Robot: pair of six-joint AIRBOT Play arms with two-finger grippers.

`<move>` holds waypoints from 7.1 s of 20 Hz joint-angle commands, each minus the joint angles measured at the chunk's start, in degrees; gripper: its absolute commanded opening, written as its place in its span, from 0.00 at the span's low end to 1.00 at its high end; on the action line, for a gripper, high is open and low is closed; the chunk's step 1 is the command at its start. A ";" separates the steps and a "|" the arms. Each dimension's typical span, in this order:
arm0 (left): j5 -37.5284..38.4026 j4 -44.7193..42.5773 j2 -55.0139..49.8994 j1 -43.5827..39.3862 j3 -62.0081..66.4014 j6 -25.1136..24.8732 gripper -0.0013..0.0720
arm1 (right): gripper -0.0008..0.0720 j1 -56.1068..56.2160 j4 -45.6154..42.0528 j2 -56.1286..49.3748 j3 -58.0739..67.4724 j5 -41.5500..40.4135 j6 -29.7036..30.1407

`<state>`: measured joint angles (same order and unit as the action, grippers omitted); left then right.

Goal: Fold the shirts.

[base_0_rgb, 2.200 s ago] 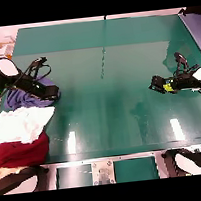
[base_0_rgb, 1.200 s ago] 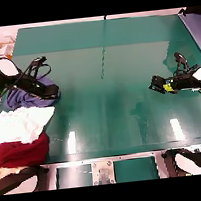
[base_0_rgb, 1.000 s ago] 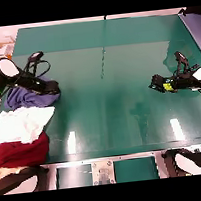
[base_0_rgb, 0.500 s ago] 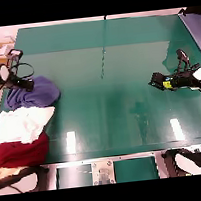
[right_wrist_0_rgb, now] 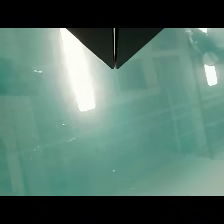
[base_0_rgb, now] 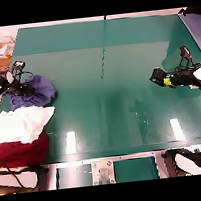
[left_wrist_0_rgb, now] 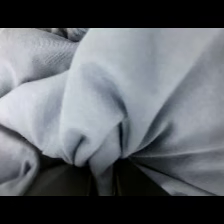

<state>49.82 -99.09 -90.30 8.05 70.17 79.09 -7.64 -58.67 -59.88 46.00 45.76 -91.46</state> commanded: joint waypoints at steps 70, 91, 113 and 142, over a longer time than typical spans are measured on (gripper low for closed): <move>22.64 42.21 28.89 -19.12 43.98 1.97 0.06 | 0.03 -14.01 22.05 19.82 41.53 13.22 20.79; -8.81 46.42 -12.00 -19.10 10.10 -1.64 0.06 | 0.03 5.44 22.10 -32.04 23.04 -1.33 22.95; 3.98 39.87 -12.09 -19.12 19.12 -3.10 0.06 | 0.62 31.47 32.96 -3.41 -26.49 -7.04 2.99; 33.11 34.71 -12.15 -11.13 26.10 -0.52 0.96 | 0.03 -20.65 -5.03 -12.26 -0.37 13.33 6.54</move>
<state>82.85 -66.54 -102.30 -5.45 96.92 80.12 -26.37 -63.07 -70.54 44.25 58.78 -85.93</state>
